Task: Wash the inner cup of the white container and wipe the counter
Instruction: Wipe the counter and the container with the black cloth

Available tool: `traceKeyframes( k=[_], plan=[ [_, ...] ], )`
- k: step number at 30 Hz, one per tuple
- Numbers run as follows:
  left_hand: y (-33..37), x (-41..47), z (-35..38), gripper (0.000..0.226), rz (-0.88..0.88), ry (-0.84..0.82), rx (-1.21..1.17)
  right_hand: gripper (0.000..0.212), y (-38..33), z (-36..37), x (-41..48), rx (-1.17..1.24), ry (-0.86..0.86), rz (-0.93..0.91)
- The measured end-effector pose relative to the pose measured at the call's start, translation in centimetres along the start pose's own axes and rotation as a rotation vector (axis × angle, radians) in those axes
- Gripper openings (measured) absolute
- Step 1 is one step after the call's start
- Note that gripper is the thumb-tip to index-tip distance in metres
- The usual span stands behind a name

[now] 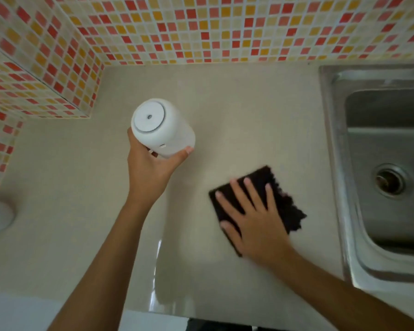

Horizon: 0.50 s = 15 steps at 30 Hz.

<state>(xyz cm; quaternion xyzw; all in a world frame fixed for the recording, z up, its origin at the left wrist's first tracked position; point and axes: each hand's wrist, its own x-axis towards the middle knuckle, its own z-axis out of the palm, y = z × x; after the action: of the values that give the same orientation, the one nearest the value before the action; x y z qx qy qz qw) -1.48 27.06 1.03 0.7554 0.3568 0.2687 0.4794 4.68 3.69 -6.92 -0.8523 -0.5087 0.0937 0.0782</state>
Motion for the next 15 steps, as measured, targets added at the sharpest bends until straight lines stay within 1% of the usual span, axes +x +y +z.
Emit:
traceKeyframes(
  k=[1,3,5,7,9,12,14,15],
  plan=[
    [0.2,0.2,0.5,0.095,0.002,-0.020,-0.001,0.059,-2.2,0.4,-2.9,0.018,-0.039,-0.090],
    [0.9,0.5,1.4,0.094,0.028,-0.040,0.006,0.058,-4.0,1.0,-5.2,0.038,-0.085,-0.165],
    [1.6,0.7,2.2,0.092,0.069,-0.040,0.015,0.056,-2.4,0.6,-2.1,0.047,-0.039,-0.156],
    [2.1,0.5,2.7,0.093,0.088,-0.040,0.027,0.054,0.2,0.1,4.1,0.009,0.042,-0.057],
    [2.3,0.0,2.7,0.093,0.089,-0.029,0.034,0.054,3.1,-0.7,11.3,0.009,0.091,0.106],
    [2.2,-0.7,1.6,0.094,0.091,0.007,0.030,0.058,5.1,-1.6,19.2,0.006,0.020,0.299],
    [1.9,-1.0,0.8,0.094,0.089,0.030,0.032,0.059,4.0,-1.3,20.1,-0.015,0.016,0.324],
    [1.8,-1.1,0.6,0.095,0.081,0.043,0.033,0.059,2.9,-0.9,19.0,-0.017,0.022,0.294]
  ],
)
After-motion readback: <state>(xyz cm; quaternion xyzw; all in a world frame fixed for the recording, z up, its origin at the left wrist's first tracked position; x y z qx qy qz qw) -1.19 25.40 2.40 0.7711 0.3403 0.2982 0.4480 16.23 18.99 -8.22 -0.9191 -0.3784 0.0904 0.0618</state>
